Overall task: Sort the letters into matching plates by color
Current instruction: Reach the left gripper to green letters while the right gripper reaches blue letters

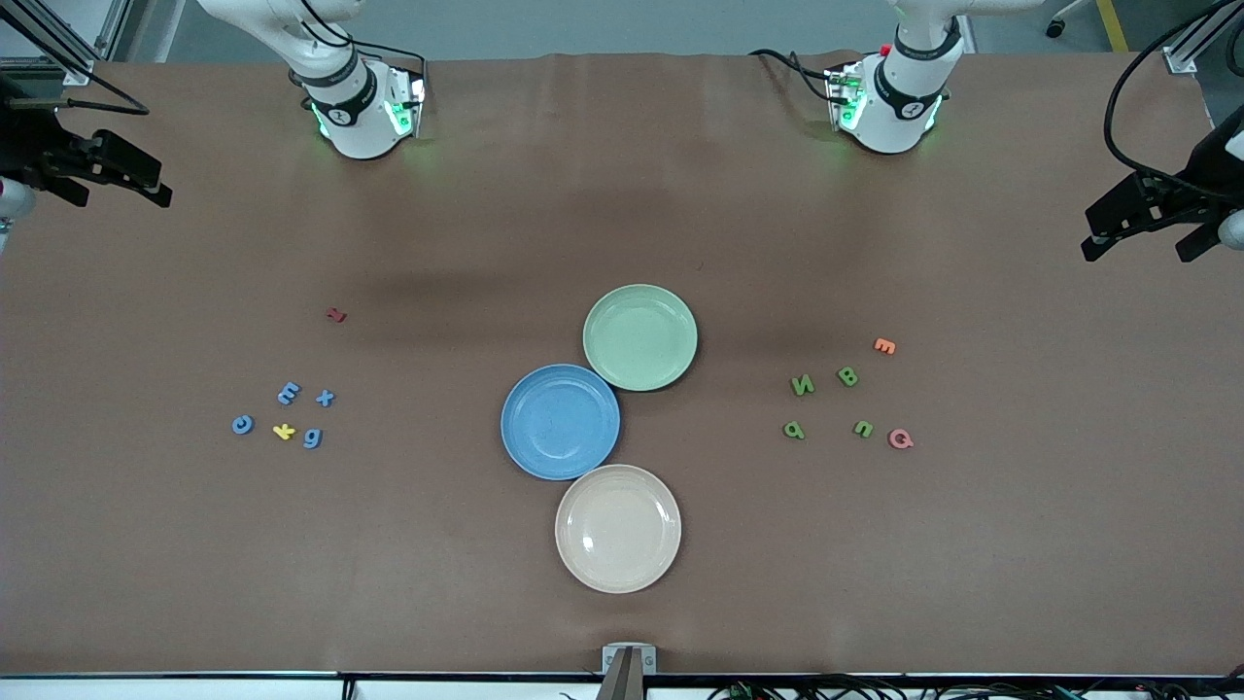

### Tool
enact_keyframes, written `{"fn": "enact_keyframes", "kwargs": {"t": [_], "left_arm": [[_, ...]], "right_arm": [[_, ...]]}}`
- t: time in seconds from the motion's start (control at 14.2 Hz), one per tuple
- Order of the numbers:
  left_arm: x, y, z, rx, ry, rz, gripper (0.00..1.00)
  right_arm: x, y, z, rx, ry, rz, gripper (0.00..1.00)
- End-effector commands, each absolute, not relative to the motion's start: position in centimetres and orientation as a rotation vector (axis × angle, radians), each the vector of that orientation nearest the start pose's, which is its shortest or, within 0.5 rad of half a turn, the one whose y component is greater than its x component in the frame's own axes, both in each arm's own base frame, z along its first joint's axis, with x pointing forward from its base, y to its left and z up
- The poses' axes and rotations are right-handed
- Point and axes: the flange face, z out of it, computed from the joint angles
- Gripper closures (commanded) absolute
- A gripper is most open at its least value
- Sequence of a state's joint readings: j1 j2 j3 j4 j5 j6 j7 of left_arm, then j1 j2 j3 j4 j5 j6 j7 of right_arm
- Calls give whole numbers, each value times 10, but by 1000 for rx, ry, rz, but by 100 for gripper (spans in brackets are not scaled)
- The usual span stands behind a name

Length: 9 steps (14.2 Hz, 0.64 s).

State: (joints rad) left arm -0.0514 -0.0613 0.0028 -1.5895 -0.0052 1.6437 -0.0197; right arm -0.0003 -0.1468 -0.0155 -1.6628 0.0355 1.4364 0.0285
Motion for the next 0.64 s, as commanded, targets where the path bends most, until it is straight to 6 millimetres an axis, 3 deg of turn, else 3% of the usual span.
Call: {"fn": "enact_keyframes", "kwargs": {"t": [0.0, 0.42, 0.56], "left_arm": [[536, -27, 662, -3151, 48, -178, 0], [537, -23, 659, -3160, 36, -162, 0], [533, -22, 652, -3162, 35, -80, 0]], "right_arm": [[485, -7, 654, -3091, 19, 96, 0], [484, -10, 654, -3097, 7, 108, 0], [485, -17, 656, -3098, 26, 110, 0]]}}
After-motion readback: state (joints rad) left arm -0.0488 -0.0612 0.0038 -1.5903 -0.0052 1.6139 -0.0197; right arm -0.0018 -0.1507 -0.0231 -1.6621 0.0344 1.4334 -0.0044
